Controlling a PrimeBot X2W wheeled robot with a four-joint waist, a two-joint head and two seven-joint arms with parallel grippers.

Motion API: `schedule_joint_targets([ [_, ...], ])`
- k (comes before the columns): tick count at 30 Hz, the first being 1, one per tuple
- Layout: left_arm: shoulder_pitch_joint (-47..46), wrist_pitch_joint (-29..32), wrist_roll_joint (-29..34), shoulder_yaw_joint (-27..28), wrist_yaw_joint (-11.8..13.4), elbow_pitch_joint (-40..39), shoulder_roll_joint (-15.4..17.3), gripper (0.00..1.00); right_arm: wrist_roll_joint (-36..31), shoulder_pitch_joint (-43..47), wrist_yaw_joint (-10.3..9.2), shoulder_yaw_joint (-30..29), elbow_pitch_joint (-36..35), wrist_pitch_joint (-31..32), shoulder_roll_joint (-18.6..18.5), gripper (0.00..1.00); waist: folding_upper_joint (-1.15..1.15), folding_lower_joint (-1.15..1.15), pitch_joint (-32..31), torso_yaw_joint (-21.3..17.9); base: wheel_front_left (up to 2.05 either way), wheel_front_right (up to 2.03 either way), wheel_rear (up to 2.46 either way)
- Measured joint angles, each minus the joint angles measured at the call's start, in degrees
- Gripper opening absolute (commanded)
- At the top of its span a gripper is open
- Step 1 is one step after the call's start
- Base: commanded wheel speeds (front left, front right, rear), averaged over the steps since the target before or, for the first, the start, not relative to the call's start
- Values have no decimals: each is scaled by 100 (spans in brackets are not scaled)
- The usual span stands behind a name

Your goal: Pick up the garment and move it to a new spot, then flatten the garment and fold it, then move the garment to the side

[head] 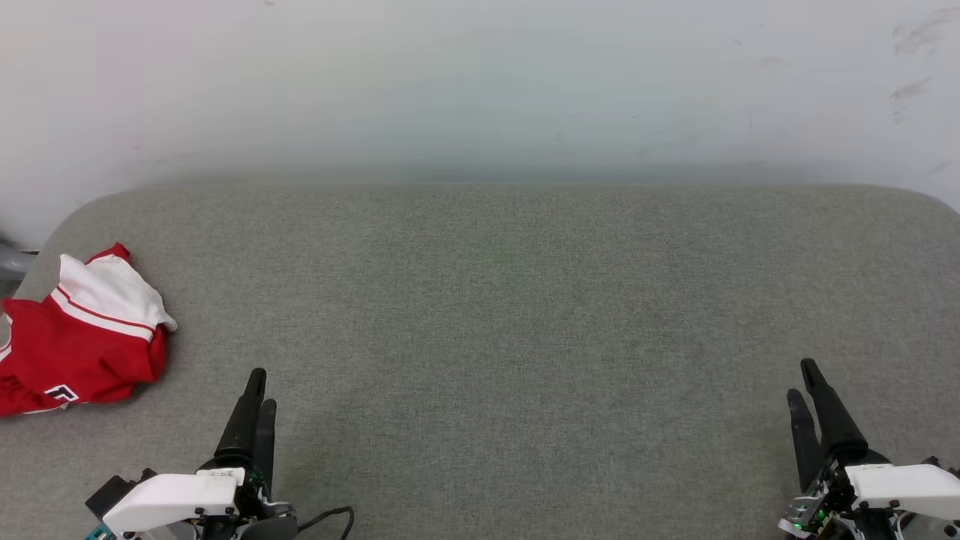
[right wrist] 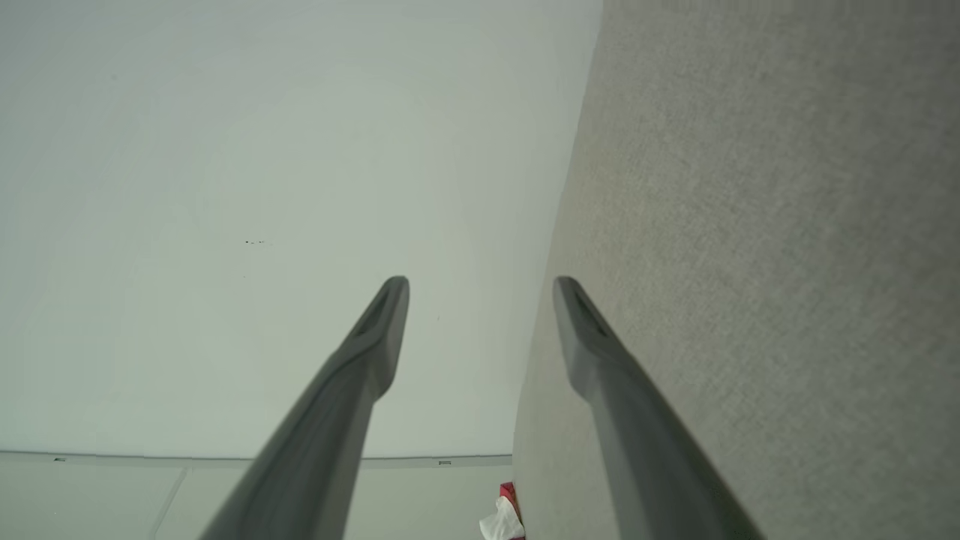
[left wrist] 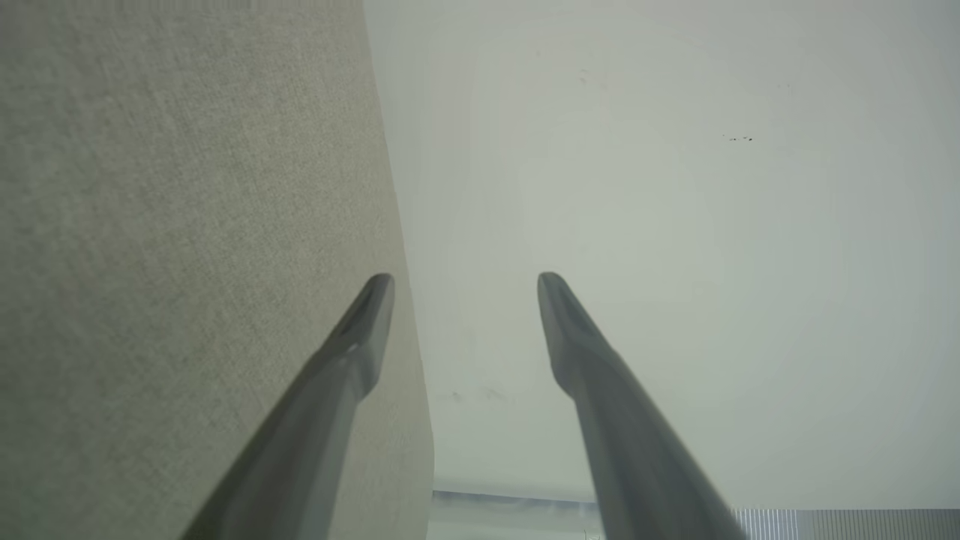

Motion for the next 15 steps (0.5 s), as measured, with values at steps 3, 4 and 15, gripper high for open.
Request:
schedule_joint_targets([
  [3, 0, -81, 269, 34, 0, -44, 1, 100, -261, 2, 0, -32, -81, -82, 1, 100, 0, 0, 2, 3, 0, 0, 0],
  [4, 0, -110, 357, 42, 0, -63, 1, 100, -349, 5, 0, -46, -105, -109, 1, 100, 0, 0, 2, 3, 0, 0, 0],
  [15, 0, -380, 1623, 54, 223, -455, 2, 100, -1660, 65, 0, -174, -528, -382, 3, 100, 0, 1, 20, 10, 0, 0, 0],
])
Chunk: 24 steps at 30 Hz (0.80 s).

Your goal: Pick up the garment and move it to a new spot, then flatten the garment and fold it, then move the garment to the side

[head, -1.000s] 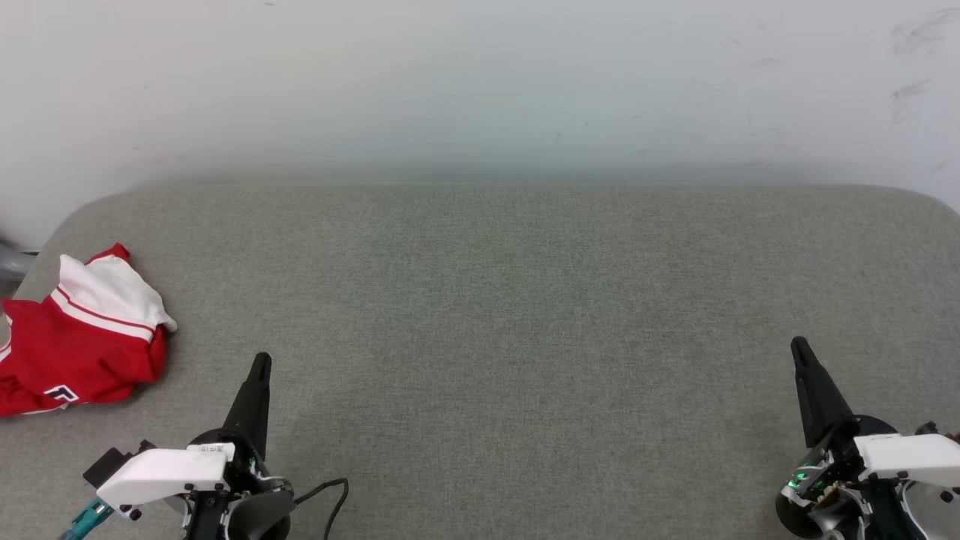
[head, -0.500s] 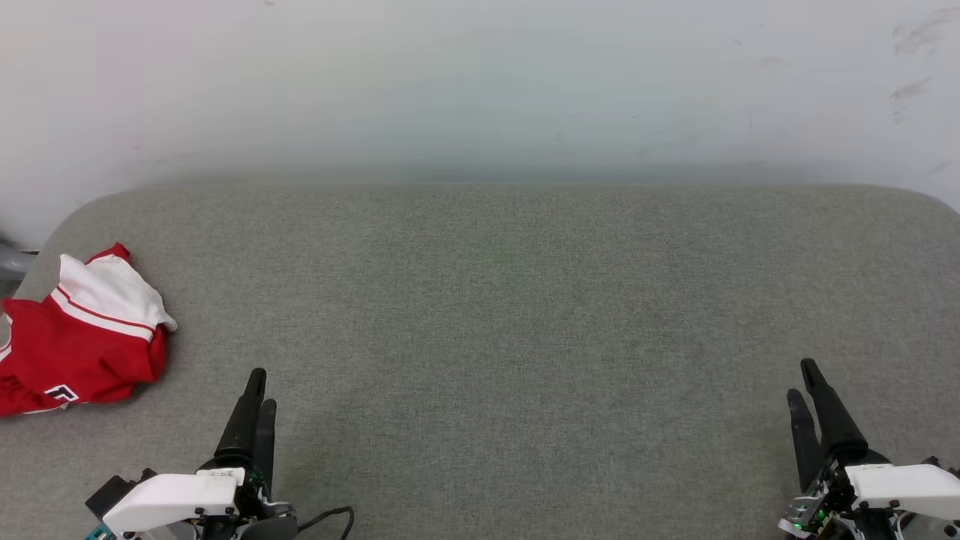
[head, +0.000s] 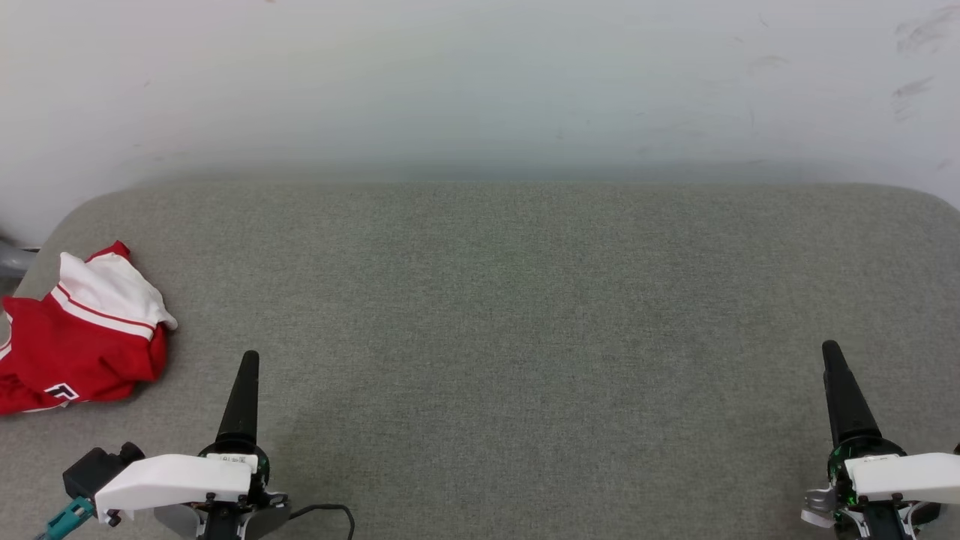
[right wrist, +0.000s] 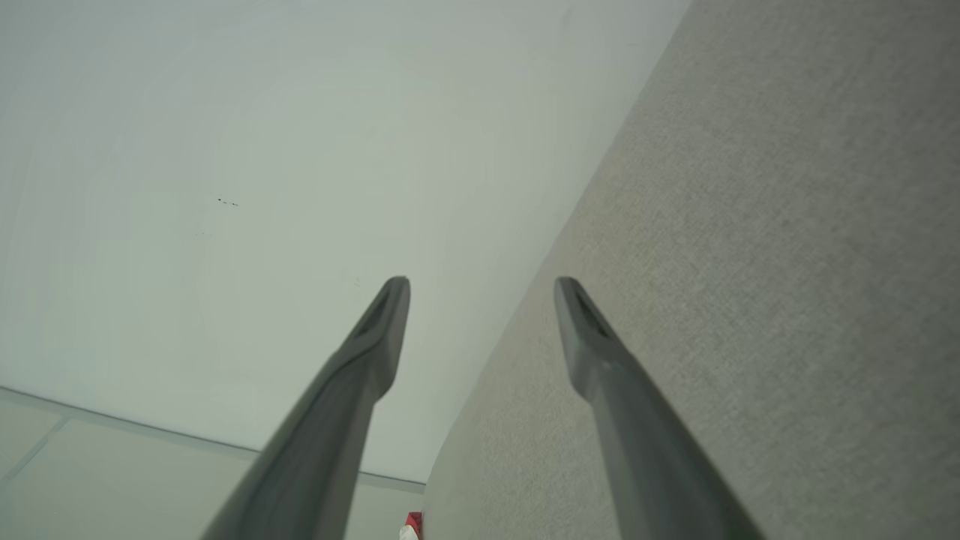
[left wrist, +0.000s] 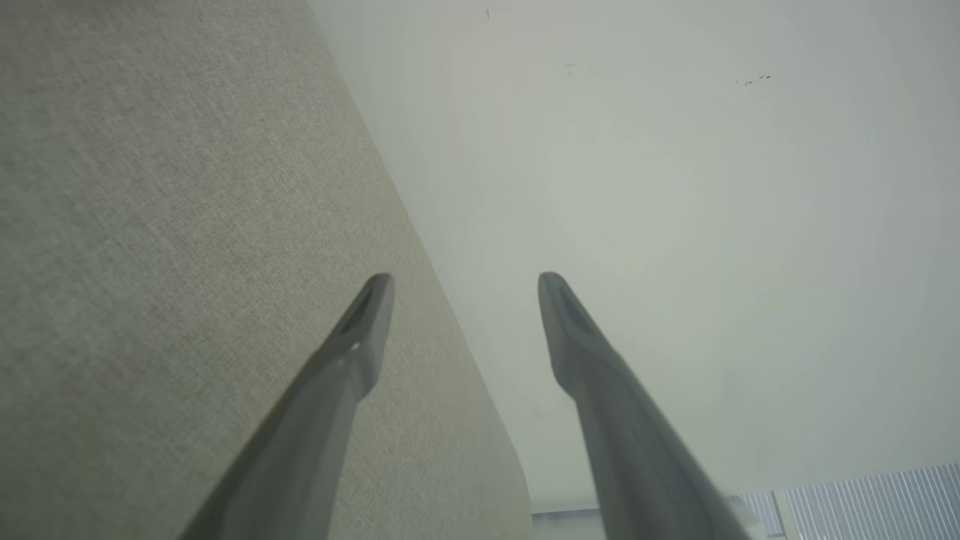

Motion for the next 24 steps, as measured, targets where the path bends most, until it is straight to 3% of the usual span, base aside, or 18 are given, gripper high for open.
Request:
schedule_joint_targets([
  [12, 14, -258, 1570, -266, 495, -433, 0, 100, -1537, 98, 0, 58, -467, -246, 0, 100, 0, 0, 14, 10, 0, 0, 0],
  [24, 87, -497, 2916, -514, 782, -549, 7, 100, -2976, 174, 0, 179, -690, -486, 0, 100, 0, 0, 11, 22, 0, 0, 0],
])
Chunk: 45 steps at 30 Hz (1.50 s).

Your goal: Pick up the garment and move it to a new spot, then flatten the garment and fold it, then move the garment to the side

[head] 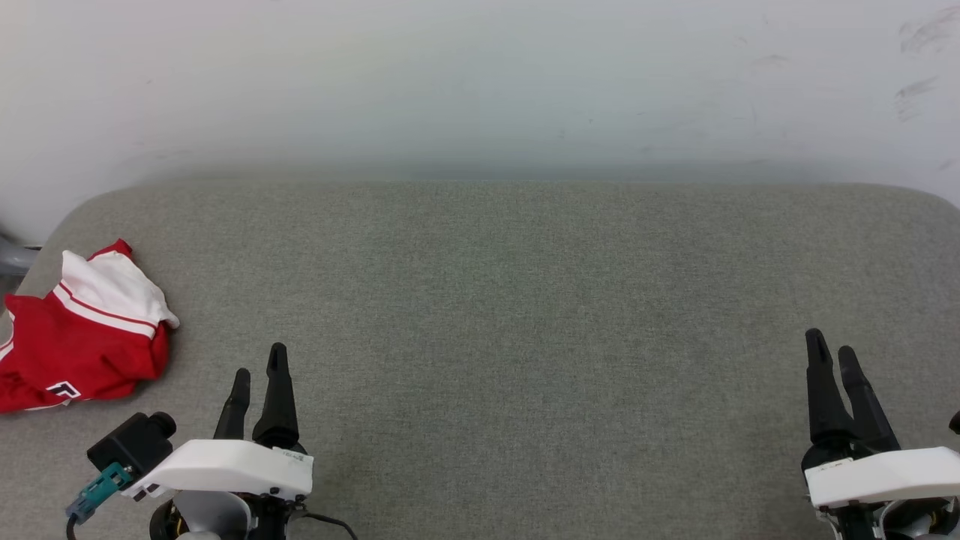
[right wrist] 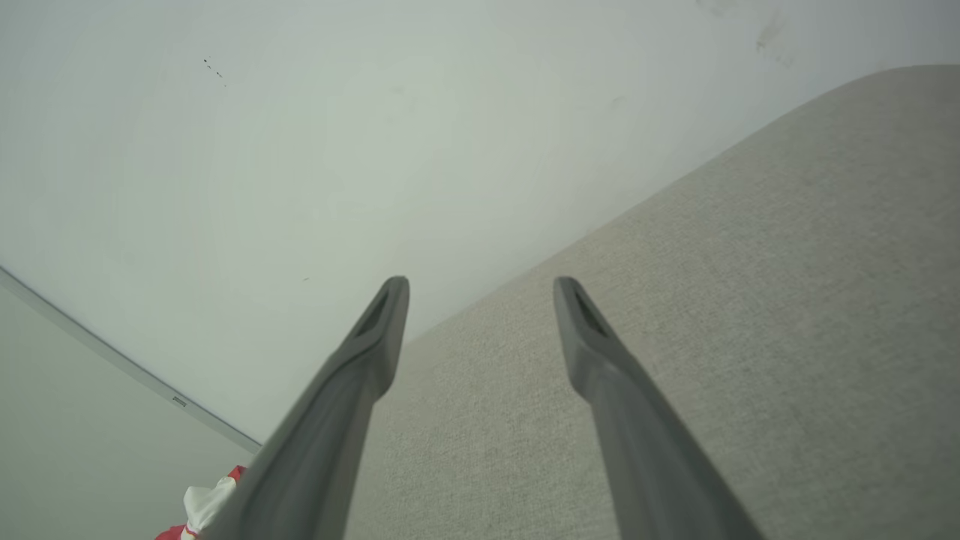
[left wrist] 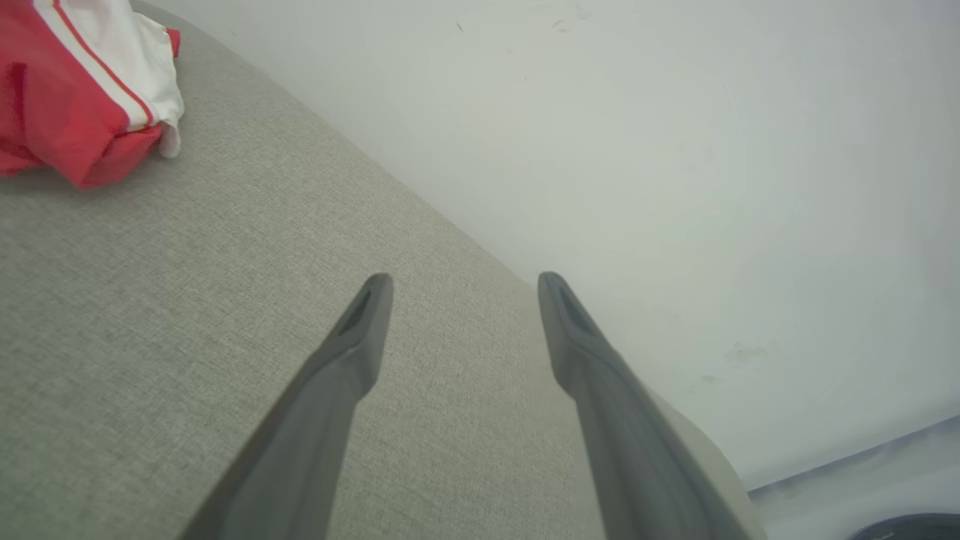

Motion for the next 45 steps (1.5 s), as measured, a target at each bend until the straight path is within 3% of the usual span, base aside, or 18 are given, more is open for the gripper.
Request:
schedule_joint_targets([
  [23, 109, -363, 1653, -402, 352, -103, 109, 100, -1783, 184, 0, 45, -174, -375, 0, 100, 0, 0, -60, 12, 0, 0, 0],
  [45, 224, -665, 2765, -558, 370, -168, 133, 100, -3002, 314, 1, 67, -300, -677, 0, 100, 0, -1, -70, 51, 0, 0, 0],
])
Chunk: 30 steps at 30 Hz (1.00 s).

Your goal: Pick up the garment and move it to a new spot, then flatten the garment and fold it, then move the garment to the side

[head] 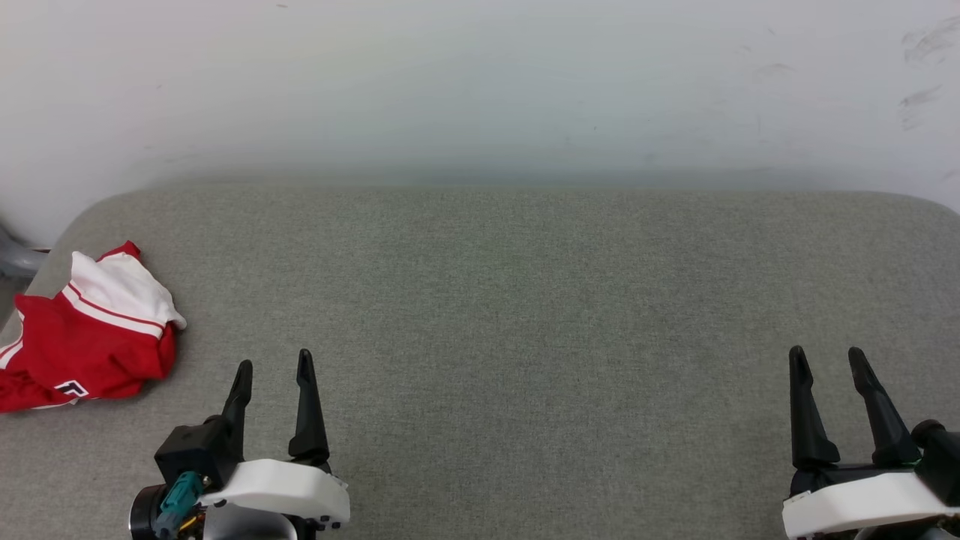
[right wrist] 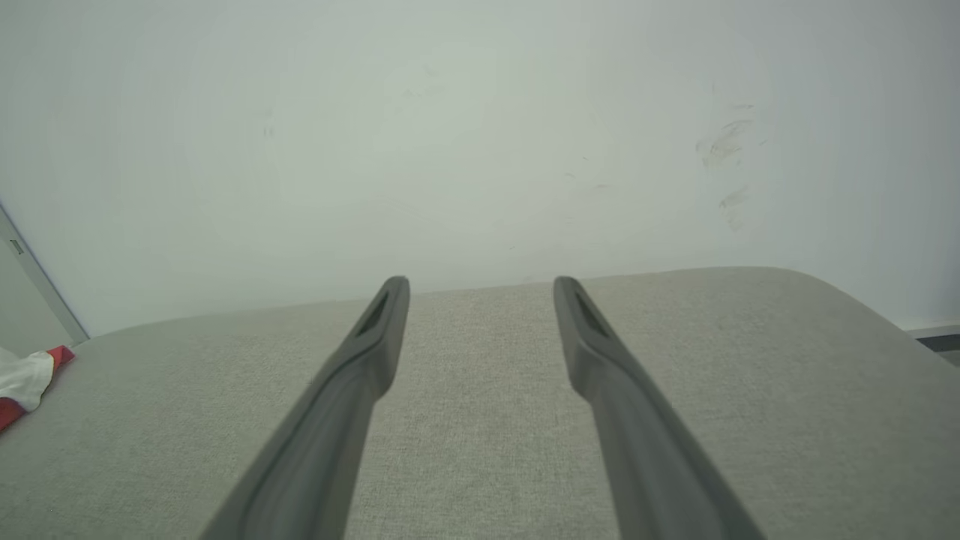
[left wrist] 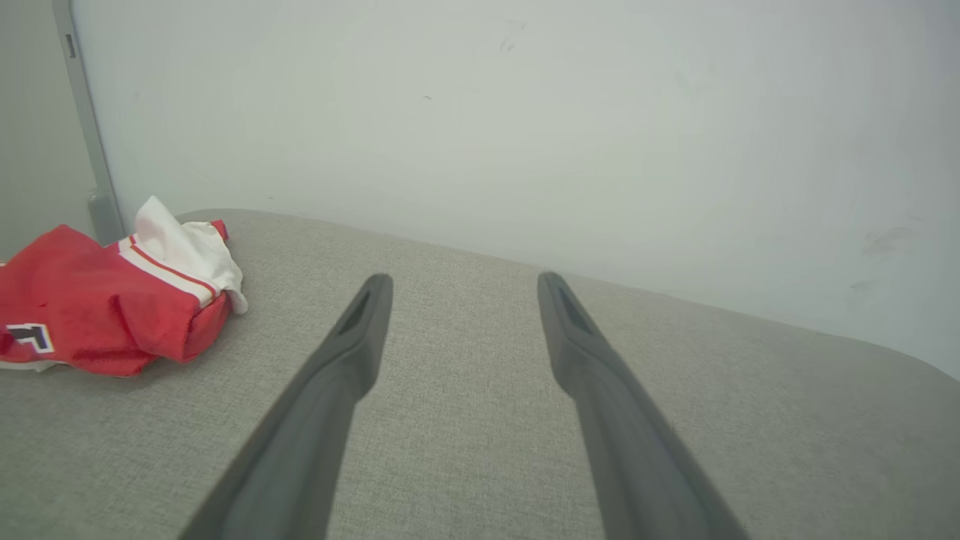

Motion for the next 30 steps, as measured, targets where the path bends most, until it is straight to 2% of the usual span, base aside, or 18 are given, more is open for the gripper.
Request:
schedule_joint_targets([
  [11, 36, -138, 438, 2, -127, -10, -45, 100, -460, 38, 0, 1, -52, -129, 0, 100, 0, 0, 2, 5, 0, 0, 0],
  [30, 104, -335, 976, 158, -374, 69, -104, 100, -768, 113, 1, -7, -58, -333, -1, 100, 0, 0, -5, 18, 0, 0, 0],
])
